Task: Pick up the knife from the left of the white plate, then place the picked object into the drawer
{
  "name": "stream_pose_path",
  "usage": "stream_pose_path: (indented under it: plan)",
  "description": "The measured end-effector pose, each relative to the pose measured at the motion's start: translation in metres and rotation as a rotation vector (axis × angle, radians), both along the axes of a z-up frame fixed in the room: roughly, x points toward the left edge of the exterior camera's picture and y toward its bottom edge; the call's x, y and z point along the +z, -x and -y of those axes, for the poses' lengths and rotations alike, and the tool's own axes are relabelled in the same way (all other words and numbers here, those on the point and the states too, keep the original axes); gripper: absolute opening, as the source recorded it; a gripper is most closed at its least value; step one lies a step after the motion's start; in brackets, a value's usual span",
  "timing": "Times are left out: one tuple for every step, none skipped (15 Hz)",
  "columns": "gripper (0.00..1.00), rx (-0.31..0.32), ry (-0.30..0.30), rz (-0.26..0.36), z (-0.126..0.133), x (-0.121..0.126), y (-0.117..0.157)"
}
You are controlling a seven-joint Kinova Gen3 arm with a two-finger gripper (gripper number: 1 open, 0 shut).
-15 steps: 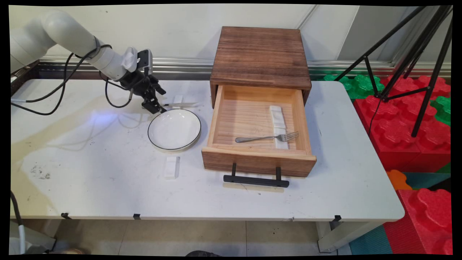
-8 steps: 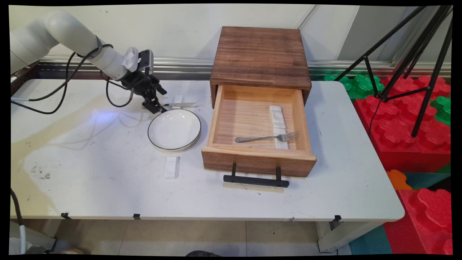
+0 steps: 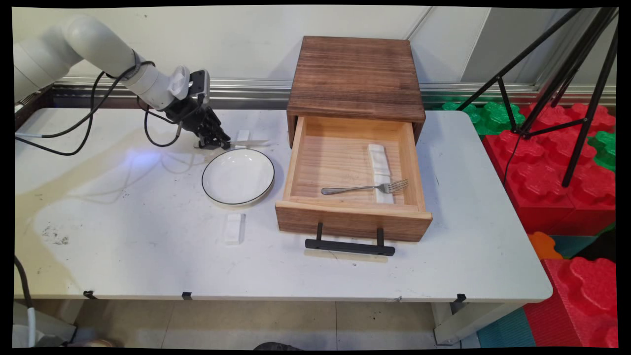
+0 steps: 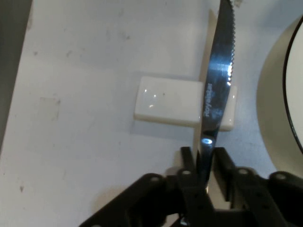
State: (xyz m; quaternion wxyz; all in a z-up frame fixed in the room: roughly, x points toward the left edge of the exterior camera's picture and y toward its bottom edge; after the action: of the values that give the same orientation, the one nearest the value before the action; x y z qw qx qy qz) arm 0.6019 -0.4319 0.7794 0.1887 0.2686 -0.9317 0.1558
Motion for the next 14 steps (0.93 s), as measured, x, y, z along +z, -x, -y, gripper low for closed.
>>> stream_pose_path:
  plan:
    - [0.0, -0.001, -0.001, 0.001, 0.0, 0.0, 0.0]
    - [0.0, -0.003, -0.001, 0.002, 0.0, 0.0, 0.0]
    - [0.0, -0.005, -0.002, 0.004, 0.0, -0.001, -0.001]
    - [0.0, -0.007, -0.002, 0.005, 0.0, -0.001, -0.001]
    - [0.0, -0.008, -0.003, 0.006, 0.0, -0.001, -0.001]
    - [0.0, -0.01, -0.002, 0.007, 0.0, -0.001, -0.001]
    - [0.0, -0.011, -0.002, 0.008, 0.0, 0.0, -0.001]
    - [0.0, -0.012, -0.002, 0.007, 0.0, 0.0, -0.001]
    - [0.0, -0.014, -0.002, 0.007, 0.0, 0.001, -0.001]
    - [0.0, -0.015, -0.002, 0.006, 0.0, 0.001, -0.001]
    - [0.0, -0.019, 0.0, 0.004, 0.0, 0.004, 0.0]
    - [0.0, -0.022, 0.001, 0.001, -0.001, 0.006, 0.0]
    - [0.0, -0.024, 0.003, -0.001, -0.002, 0.008, 0.0]
    - [0.0, -0.026, 0.006, -0.005, -0.003, 0.013, 0.0]
